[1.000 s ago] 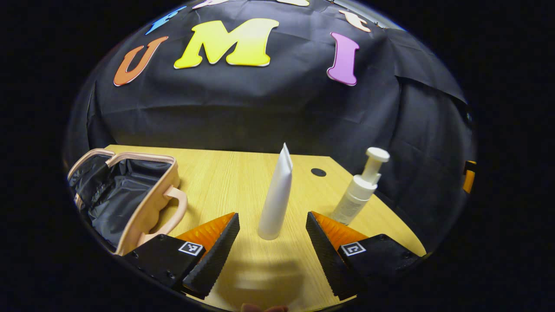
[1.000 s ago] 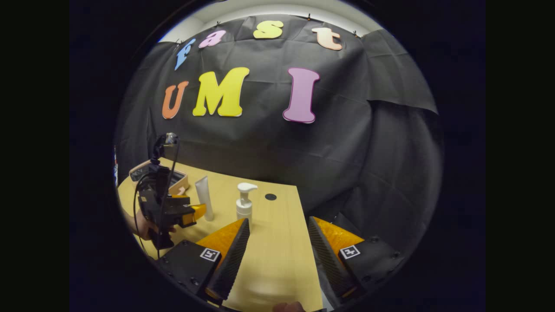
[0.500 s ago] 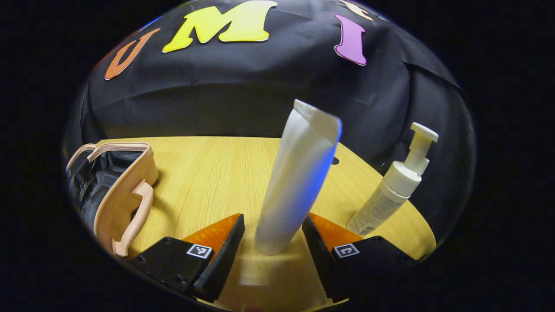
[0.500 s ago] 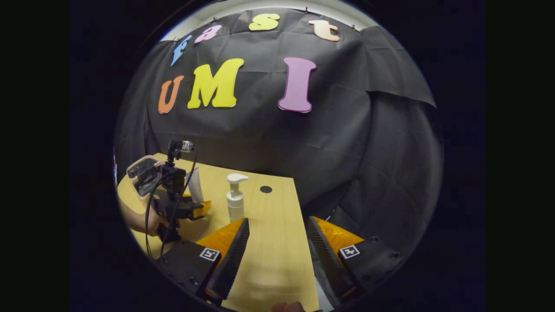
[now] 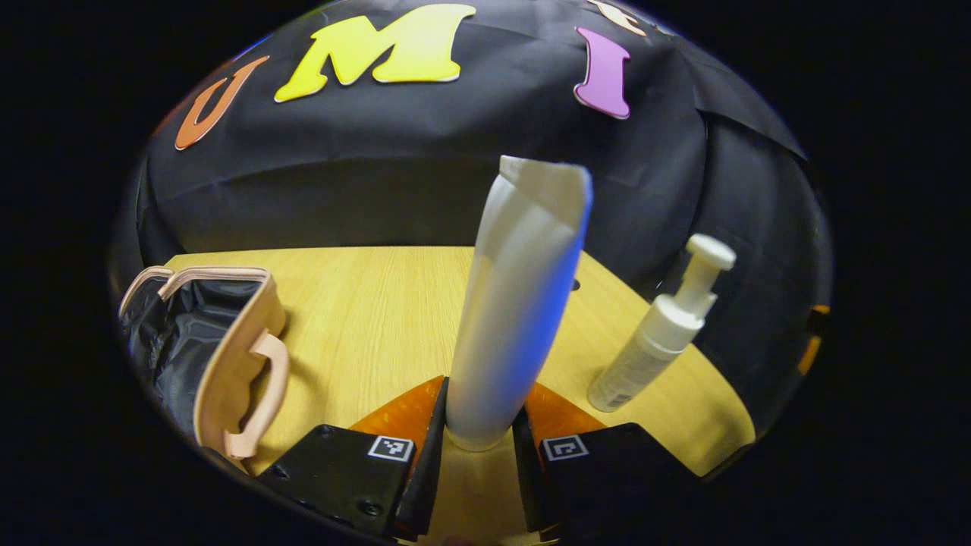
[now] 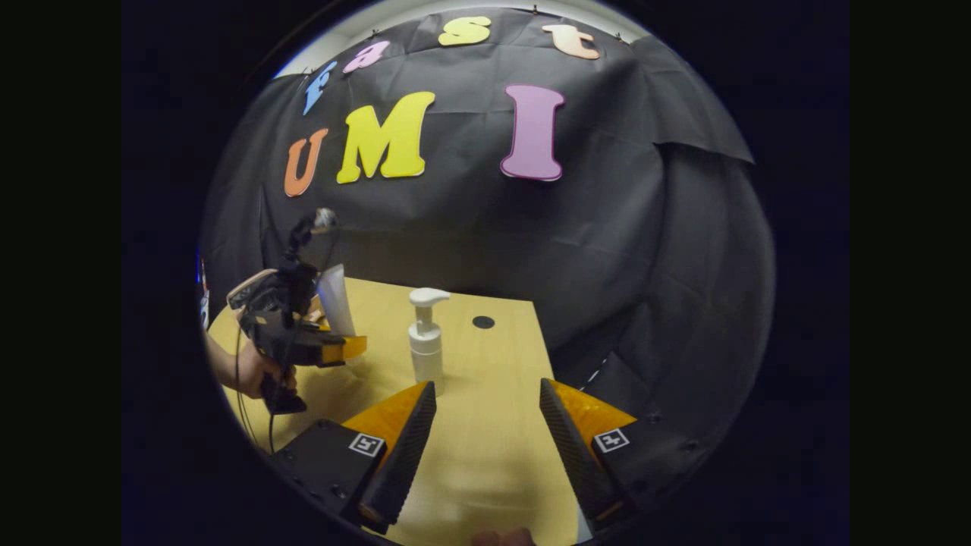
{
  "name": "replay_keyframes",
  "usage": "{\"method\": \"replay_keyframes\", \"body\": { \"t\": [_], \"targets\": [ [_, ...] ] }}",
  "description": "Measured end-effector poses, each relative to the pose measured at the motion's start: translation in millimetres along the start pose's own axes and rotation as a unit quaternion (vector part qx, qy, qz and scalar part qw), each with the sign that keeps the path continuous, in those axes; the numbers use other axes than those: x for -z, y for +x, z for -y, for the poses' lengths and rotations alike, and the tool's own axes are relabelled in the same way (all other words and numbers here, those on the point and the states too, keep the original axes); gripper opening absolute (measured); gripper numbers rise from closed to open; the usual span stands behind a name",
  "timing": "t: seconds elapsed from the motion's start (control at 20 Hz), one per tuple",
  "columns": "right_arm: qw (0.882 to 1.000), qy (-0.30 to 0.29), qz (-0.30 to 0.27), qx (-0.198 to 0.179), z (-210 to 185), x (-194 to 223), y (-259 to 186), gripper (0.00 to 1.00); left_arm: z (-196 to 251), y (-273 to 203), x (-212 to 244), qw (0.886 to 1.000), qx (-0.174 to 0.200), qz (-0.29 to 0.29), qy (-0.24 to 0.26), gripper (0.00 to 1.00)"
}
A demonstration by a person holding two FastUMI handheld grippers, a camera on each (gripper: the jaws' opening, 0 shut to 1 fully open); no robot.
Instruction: First open the suitcase, pack the skin care products into it, and then close the suitcase.
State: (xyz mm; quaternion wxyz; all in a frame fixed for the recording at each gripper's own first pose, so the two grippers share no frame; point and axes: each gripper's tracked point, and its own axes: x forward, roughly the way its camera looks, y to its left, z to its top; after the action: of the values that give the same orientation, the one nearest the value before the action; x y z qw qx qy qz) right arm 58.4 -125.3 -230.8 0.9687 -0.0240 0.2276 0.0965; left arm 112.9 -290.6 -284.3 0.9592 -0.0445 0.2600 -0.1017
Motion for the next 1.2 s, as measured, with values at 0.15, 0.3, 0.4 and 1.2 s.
{"method": "replay_keyframes", "body": {
  "t": [0.15,0.3,0.4,1.2],
  "targets": [
    [1.000,0.018,-0.003,-0.021,-28,11,34,0.81,-14,-61,-9,1.000,-0.020,-0.003,0.003,0.47],
    [0.998,0.047,-0.017,-0.034,-53,20,73,0.78,-28,-120,-13,0.999,-0.047,-0.007,-0.022,0.47],
    [0.998,0.060,-0.011,-0.026,-62,14,96,0.78,-44,-150,-16,0.997,-0.071,-0.004,-0.042,0.47],
    [0.998,0.037,-0.039,0.031,-72,38,185,0.52,-137,-244,-26,0.982,-0.179,0.004,-0.068,0.47]
  ]
}}
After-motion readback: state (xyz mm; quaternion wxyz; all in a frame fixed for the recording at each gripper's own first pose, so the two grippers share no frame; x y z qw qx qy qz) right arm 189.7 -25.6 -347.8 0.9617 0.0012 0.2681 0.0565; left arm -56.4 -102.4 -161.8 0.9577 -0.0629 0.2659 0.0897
